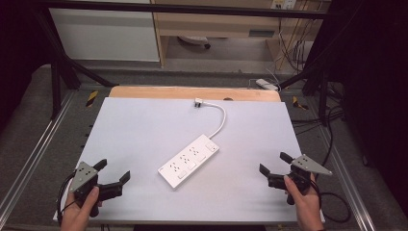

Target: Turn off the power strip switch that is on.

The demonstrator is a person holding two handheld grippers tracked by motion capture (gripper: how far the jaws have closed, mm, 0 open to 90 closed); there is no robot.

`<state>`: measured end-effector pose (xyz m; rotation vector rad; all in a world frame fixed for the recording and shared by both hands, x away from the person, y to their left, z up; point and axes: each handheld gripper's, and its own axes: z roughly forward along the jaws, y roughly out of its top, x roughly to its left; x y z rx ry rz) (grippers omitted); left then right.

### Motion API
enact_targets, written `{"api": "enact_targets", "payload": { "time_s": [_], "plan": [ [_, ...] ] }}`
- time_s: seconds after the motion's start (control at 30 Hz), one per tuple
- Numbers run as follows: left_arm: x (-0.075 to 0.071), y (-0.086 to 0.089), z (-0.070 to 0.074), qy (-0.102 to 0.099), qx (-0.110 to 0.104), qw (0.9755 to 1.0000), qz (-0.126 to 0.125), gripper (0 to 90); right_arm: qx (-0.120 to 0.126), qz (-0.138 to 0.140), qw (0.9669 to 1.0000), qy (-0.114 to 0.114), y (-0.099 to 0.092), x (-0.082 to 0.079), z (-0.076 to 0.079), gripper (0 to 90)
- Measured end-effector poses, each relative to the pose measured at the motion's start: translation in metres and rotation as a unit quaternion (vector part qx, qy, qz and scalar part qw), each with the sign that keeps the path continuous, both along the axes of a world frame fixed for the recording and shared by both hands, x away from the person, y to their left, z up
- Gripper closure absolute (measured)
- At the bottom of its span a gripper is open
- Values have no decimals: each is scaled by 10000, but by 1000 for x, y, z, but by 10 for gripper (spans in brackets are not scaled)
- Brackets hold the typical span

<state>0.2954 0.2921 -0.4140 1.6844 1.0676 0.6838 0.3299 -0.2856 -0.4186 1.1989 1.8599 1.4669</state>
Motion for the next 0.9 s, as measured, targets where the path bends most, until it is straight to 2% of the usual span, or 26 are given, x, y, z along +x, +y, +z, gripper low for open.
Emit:
{"api": "enact_targets", "payload": {
  "time_s": [0.27,0.53,0.67,0.87,0.9],
  "plan": [
    [0,0,0,11,-32,10000,-13,51,-12,4,10000,24,2,-1,4,24],
    [1,-1,-1,23,-20,10000,-42,51,23,-140,9999,-35,7,-1,7,18],
    [0,-1,-1,28,-5,10000,-53,51,-21,-93,10000,-29,12,-1,9,25],
    [0,-1,-1,20,2,10000,14,45,30,97,9998,194,22,0,15,29],
    [1,0,-1,54,23,9999,144,48,-6,104,9997,201,23,1,17,30]
  ]
}}
